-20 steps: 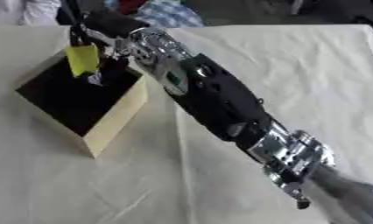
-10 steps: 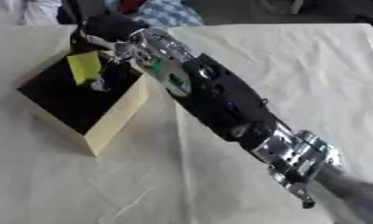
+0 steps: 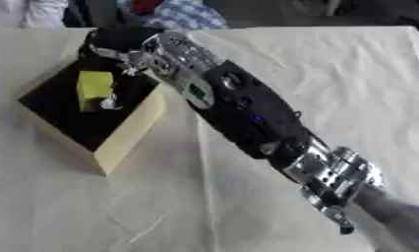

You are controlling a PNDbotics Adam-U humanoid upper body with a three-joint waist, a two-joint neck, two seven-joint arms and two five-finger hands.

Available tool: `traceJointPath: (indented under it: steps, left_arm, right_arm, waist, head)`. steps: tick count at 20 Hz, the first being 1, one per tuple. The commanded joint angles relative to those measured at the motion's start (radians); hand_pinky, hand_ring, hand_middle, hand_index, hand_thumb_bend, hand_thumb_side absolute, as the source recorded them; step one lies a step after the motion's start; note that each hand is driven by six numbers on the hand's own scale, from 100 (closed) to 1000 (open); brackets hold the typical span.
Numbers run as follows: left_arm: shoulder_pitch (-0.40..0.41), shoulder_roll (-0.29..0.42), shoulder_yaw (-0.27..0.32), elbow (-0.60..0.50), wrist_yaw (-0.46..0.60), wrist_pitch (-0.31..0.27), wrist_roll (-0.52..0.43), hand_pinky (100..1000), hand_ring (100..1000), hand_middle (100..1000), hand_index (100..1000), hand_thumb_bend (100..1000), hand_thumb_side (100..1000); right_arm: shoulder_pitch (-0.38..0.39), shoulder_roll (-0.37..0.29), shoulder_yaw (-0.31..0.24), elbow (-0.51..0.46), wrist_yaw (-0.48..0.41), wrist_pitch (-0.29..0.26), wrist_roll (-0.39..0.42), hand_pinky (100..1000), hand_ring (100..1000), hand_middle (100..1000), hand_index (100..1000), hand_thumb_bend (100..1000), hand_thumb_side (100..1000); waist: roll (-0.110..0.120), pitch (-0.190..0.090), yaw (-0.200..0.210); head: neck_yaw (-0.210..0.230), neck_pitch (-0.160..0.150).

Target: Pick up objects on the table and place them in the box.

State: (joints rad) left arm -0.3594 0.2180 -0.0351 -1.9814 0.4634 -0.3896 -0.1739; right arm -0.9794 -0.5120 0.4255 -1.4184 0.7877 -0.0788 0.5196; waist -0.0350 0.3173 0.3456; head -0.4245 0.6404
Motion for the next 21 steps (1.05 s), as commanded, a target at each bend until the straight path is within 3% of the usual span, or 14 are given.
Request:
traceJointPath:
  steps: [1,7,8,9,11,16,21]
  left_arm:
    - [-0.003,0.014,-0.001,-0.019,-0.007,0.005,-0.001,723,849,883,662,100,692]
    - [-0.002,0.014,-0.001,-0.019,-0.008,0.006,0.000,722,849,883,662,100,690]
    - [-0.002,0.014,-0.001,-0.019,-0.008,0.006,0.000,722,848,882,662,100,693]
    - [-0.001,0.014,-0.001,-0.019,-0.007,0.005,0.001,722,848,882,662,100,690]
    - [0.002,0.016,0.001,-0.019,-0.007,0.004,0.003,721,848,881,662,100,689]
    - [0.017,0.023,0.007,-0.019,-0.008,0.000,0.016,721,847,880,662,100,687]
    - [0.036,0.031,0.013,-0.019,-0.019,-0.003,0.027,721,848,881,661,100,687]
  right_arm:
    - [-0.016,-0.022,-0.017,-0.028,0.013,0.003,0.007,748,798,698,794,399,403]
    - [-0.018,-0.024,-0.028,-0.056,0.010,0.009,-0.001,746,789,689,786,383,413]
    - [-0.018,-0.026,-0.030,-0.064,0.007,0.013,-0.006,744,785,682,786,325,443]
    - [-0.019,-0.029,-0.034,-0.075,0.003,0.017,-0.013,742,783,679,785,373,402]
    - [-0.019,-0.040,-0.050,-0.107,-0.014,0.033,-0.031,736,775,665,781,346,398]
    - [-0.001,-0.104,-0.118,-0.247,-0.110,0.110,-0.089,709,740,611,770,222,411]
    - [0.058,-0.205,-0.200,-0.418,-0.233,0.203,-0.162,680,706,576,754,179,389]
  waist:
    - [0.005,-0.021,-0.001]
    - [0.006,-0.023,-0.002]
    - [0.006,-0.024,-0.003]
    - [0.006,-0.025,-0.004]
    - [0.007,-0.029,-0.008]
    - [0.009,-0.045,-0.026]
    - [0.014,-0.058,-0.048]
  head:
    - [-0.001,0.007]
    - [-0.001,0.008]
    - [-0.001,0.008]
    - [-0.001,0.009]
    - [0.004,0.012]
    - [0.034,0.025]
    - [0.095,0.036]
